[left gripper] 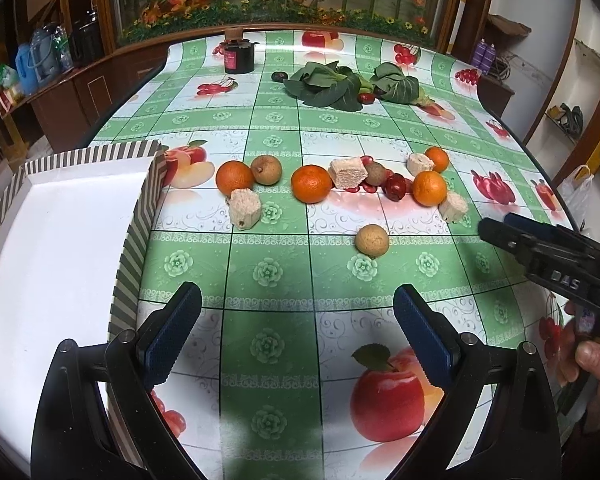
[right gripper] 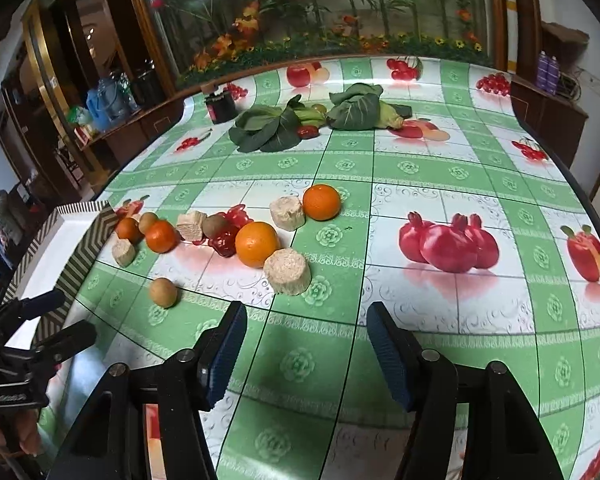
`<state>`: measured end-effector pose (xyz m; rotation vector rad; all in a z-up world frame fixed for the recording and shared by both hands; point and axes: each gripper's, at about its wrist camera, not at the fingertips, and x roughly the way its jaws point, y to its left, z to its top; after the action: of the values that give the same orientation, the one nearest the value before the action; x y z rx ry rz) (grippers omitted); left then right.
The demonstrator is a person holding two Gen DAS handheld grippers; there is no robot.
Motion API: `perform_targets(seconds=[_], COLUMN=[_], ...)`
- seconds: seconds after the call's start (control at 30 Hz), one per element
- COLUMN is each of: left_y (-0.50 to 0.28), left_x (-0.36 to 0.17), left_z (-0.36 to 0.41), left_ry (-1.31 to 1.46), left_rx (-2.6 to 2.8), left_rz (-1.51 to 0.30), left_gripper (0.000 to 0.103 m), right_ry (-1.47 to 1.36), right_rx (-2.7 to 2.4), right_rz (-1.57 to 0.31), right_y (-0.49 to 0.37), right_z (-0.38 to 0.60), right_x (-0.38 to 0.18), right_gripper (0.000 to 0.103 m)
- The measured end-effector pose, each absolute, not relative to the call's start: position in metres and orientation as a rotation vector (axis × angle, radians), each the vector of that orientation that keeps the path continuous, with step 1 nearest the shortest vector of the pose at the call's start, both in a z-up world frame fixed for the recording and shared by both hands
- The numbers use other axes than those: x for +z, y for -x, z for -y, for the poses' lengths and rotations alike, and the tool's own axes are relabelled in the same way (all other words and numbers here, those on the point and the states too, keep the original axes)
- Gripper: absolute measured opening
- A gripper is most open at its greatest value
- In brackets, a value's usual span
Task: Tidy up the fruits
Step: 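Move both grippers toward the fruits on the tablecloth, then grasp the brown kiwi with the left gripper while the right grasps a beige round cake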
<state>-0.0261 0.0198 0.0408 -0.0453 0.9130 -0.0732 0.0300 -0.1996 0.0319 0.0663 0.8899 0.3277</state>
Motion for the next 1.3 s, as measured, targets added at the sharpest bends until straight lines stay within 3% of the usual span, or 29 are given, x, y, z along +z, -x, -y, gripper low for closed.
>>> perform_targets(seconds=[0.4, 0.63, 1.0, 1.13, 1.2, 1.27, 1.3], left_y=[0.015, 0.003, -0.018, -0.025, -0.028, -0.031, -0.031], left_x=[0.037, 0.035, 0.028, 0.022, 0.019, 0.014, 0.014], left_z=[-0.014, -0.003, 0.020, 0.023, 0.023, 0.023, 0.023], left_ry=[0.030, 0.023, -0.010, -0.009, -0.004, 0.000, -0.001], left_rx=[-0.061, -0.079, -0.130, -0.134, -0.134, -0.144, -0.145], left_rz=[-0.929, -0.943, -0.948, -0.968, -0.975, -0.990, -0.984], left_gripper=[0.098, 0.098, 0.098, 0.085, 0.073, 0.055, 0.053], right_ry=[0.071, 0.092, -0.016, -0.016, -0.015, -0.016, -0.017], right_rx=[0.365, 0.381, 0.377, 0.379, 0.385, 0.387, 0.391], right_rz=[-0.913, -0.921, -0.876, -0.884, -0.889, -0.888, -0.889], right_y=[-0.062, -0.071, -0.048, -0.046, -0.047, -0.046, -0.047], right_z=[0.175, 0.174, 0.196, 0.194, 0.194, 0.194, 0.194], right_x=[0.021, 0.014, 0.023, 0.021, 0.020, 0.020, 0.020], right_gripper=[0.054, 0.029, 0.029, 0.029, 0.029, 0.029, 0.029])
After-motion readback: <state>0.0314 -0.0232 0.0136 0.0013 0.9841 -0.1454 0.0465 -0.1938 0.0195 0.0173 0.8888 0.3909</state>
